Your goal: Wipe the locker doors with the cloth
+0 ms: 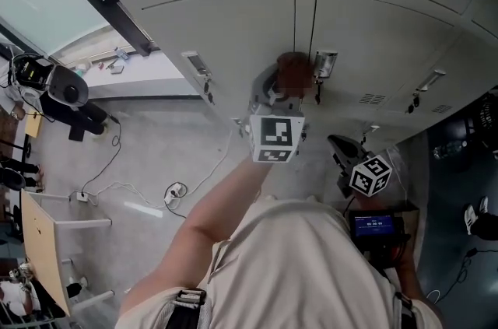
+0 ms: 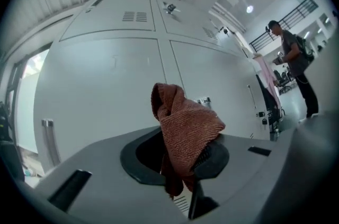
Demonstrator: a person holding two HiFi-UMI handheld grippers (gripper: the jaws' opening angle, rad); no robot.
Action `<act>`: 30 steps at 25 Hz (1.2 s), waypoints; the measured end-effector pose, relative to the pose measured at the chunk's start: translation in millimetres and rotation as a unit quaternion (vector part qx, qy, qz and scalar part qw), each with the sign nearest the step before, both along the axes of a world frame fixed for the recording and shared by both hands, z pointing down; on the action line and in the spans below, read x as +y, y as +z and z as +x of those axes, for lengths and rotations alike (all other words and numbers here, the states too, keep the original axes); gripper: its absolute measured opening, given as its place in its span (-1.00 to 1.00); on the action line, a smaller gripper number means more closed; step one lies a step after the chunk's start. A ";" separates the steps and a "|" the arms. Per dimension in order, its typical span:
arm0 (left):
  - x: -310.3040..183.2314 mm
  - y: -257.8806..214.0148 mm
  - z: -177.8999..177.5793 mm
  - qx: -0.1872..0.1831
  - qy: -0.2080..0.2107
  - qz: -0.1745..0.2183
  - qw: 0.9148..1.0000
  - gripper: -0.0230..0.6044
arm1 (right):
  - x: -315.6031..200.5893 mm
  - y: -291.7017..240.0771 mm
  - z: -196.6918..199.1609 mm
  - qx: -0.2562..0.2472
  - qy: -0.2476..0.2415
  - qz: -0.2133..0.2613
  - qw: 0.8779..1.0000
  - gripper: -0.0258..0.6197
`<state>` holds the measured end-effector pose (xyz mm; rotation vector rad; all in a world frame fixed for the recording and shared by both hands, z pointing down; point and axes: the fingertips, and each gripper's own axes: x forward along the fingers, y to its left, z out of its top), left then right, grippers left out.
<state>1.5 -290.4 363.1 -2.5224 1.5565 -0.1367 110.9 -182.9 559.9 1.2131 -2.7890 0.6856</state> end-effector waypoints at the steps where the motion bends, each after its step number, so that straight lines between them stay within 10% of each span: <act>1: -1.8 -5.7 -10.7 -0.006 -0.006 0.011 1.000 -0.70 | -1.3 0.3 2.5 0.000 0.003 -0.001 1.000 -0.86; 10: -14.8 -2.6 -138.5 -0.045 -0.141 0.035 0.988 -0.70 | -5.2 1.1 -14.7 0.005 -0.012 0.001 1.000 -0.86; 23: -14.9 -1.0 -303.8 0.018 -0.305 0.013 0.952 -0.68 | -1.6 -0.2 -49.0 0.014 -0.027 0.000 1.000 -0.86; 30: -26.4 -25.8 -274.7 0.048 -0.272 0.027 0.961 -0.69 | 2.6 3.1 -47.3 0.010 -0.018 -0.003 1.000 -0.86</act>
